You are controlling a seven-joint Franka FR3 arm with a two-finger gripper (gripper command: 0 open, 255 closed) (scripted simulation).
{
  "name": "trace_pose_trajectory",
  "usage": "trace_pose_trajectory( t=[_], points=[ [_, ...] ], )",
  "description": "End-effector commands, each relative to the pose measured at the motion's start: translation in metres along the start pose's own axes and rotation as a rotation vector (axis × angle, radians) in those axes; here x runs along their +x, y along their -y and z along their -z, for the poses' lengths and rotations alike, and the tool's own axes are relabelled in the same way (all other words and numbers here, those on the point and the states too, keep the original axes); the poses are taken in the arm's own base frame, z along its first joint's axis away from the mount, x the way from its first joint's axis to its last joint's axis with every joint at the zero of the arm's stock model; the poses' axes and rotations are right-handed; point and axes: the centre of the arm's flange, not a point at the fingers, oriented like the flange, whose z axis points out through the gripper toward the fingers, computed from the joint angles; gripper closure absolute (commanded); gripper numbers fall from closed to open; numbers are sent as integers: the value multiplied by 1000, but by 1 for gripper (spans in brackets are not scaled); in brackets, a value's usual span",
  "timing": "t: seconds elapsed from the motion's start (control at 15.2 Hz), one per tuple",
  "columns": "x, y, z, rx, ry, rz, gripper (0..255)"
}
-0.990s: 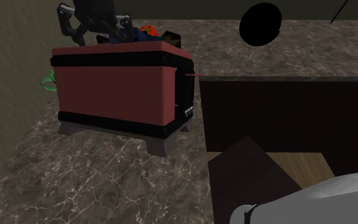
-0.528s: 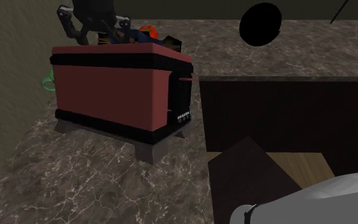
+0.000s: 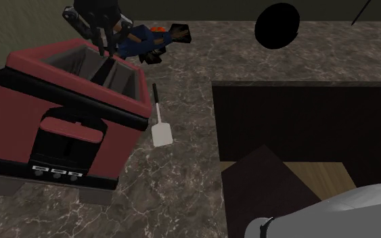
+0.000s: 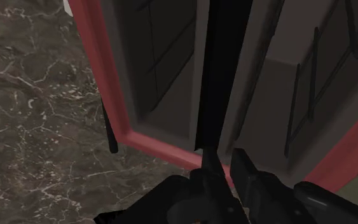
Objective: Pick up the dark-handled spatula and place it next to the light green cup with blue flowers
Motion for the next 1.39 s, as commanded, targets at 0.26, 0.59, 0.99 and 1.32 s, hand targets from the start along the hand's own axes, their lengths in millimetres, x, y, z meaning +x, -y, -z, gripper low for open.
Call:
trace_pose_trajectory(
  t=[0.26,0.59,0.99,1.32],
  points=[
    [-2,-8,2,-70,109,-6,255],
    [0,-17,-17,-85,114,8,0],
    [5,-48,-86,-155,171,47,0],
    [7,-77,-143,-214,218,81,0]
  ],
)
